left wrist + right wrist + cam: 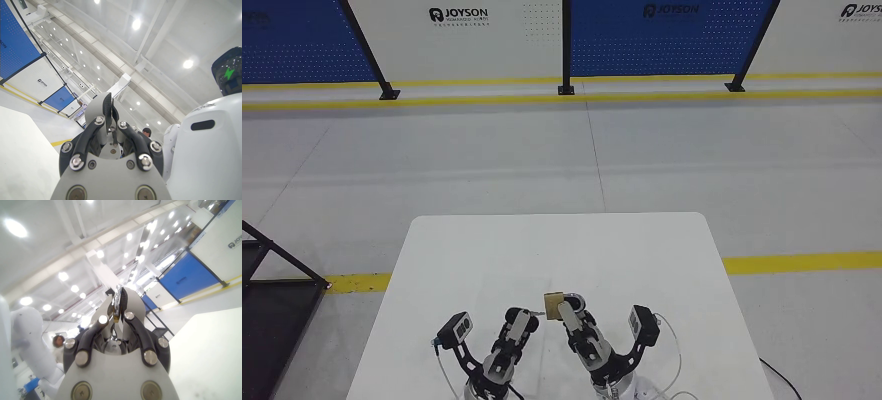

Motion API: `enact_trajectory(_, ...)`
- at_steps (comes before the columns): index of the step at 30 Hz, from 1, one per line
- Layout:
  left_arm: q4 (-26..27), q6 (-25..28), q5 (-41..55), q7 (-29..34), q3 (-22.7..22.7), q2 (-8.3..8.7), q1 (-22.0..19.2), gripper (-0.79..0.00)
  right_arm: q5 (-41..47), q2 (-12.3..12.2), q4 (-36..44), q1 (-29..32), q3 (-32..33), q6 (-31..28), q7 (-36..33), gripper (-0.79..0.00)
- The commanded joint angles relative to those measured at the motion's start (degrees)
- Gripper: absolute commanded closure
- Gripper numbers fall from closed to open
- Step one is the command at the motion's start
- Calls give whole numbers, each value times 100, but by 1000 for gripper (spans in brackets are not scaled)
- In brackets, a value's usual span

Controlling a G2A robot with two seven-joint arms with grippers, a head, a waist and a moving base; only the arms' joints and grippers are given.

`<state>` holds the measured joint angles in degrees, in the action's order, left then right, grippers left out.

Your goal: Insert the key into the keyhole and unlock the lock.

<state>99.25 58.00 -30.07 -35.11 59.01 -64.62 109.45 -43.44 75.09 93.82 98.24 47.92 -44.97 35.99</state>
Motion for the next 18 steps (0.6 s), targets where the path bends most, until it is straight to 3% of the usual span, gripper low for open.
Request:
enact_trajectory(1,-6,0,-25,-55,-10,-2,-12,0,-9,4,-2,5,2,7,16,0)
enact_trajectory(18,-111,0,-188,-324,-61,-11,-117,0,-68,51,-14,-26,-66,68,-71,0)
